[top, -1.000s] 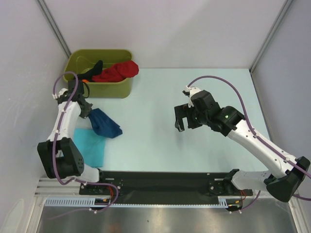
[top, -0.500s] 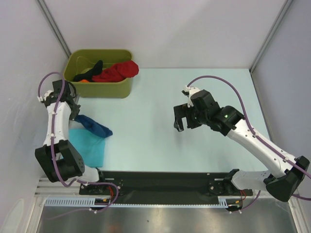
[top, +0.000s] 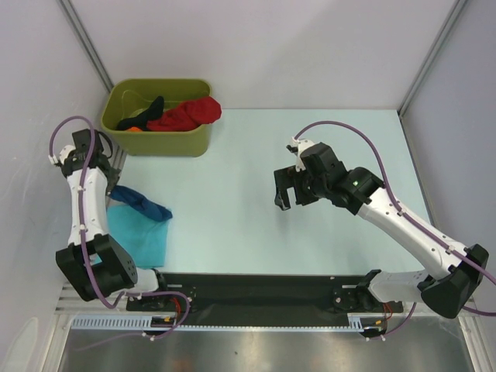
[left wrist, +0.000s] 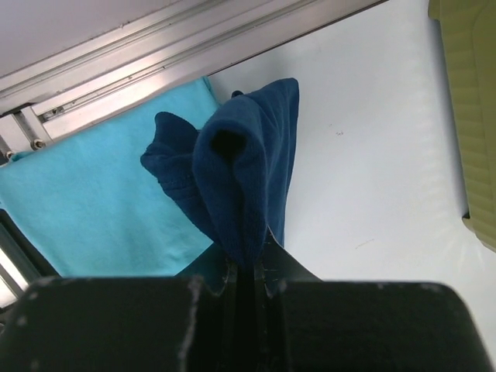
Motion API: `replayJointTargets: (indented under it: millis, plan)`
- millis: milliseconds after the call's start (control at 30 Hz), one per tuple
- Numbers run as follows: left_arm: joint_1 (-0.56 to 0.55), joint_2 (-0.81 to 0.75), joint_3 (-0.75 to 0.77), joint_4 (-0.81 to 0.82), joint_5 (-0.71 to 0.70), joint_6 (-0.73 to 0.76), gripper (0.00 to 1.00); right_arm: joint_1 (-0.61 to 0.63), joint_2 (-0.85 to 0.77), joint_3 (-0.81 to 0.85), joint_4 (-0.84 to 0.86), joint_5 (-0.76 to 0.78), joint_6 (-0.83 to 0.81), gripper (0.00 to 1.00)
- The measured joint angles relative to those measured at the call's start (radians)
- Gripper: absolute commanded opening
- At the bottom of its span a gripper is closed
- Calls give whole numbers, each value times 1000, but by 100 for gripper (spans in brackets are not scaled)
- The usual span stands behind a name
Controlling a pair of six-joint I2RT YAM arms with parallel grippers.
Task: Fold and stack the t-shirts
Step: Neatly place the folded tshirt to the corner
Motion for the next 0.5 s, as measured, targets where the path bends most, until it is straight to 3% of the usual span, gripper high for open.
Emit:
replayJointTargets:
  millis: [500]
  plan:
    - [47,-35,5,-8,-4,55,0,0,0,-11,3,-23,0,100]
